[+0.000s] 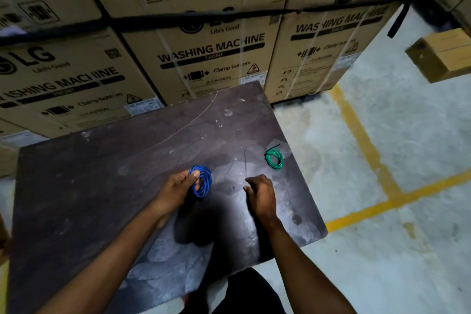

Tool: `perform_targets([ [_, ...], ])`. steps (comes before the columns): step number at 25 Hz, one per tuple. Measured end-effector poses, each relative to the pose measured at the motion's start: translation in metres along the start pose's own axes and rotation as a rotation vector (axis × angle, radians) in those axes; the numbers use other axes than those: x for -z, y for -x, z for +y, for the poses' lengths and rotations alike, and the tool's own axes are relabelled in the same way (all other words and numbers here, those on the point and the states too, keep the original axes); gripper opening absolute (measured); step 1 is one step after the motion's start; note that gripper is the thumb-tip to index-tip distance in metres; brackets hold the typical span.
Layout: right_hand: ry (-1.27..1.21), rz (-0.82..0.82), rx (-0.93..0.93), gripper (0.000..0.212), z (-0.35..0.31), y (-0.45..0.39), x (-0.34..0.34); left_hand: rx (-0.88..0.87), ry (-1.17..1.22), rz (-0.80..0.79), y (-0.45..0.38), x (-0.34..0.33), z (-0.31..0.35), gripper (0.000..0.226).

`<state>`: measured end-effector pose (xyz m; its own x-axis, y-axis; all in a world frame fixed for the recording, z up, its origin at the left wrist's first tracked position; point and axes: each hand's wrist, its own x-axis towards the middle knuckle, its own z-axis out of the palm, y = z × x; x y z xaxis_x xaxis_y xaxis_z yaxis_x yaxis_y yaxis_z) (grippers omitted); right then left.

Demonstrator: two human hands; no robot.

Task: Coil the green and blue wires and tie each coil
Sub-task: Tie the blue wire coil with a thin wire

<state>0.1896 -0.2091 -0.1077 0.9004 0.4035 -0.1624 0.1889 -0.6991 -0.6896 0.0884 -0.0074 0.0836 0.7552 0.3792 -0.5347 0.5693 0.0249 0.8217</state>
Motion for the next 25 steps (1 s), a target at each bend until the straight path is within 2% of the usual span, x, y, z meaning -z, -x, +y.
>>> perform_targets([
  [2,-0.063,0.013,0.071,0.017,0.000,-0.013,0.002,0.014,-0.013,0.008,-0.003,0.002,-0.012,0.032],
  [6,-0.158,0.148,-0.034,0.007,0.003,-0.005,-0.001,0.029,-0.005,0.005,-0.009,0.009,-0.038,0.038],
  [8,-0.151,0.114,-0.005,0.005,-0.003,0.008,-0.008,0.050,-0.021,0.003,-0.009,0.010,-0.047,0.039],
  [13,0.070,-0.016,0.057,0.033,-0.020,0.020,-0.027,0.094,-0.045,-0.003,-0.004,0.016,-0.064,0.039],
  [15,0.126,-0.033,0.094,0.031,-0.020,0.021,-0.033,0.107,-0.030,0.013,0.001,0.019,-0.071,0.039],
  [19,0.129,-0.034,0.117,0.013,-0.022,0.023,-0.042,0.131,-0.006,0.031,0.018,0.021,-0.081,0.037],
  [25,0.078,-0.135,0.247,0.012,-0.016,0.012,-0.036,0.171,0.028,0.027,0.029,0.025,-0.105,0.039],
])
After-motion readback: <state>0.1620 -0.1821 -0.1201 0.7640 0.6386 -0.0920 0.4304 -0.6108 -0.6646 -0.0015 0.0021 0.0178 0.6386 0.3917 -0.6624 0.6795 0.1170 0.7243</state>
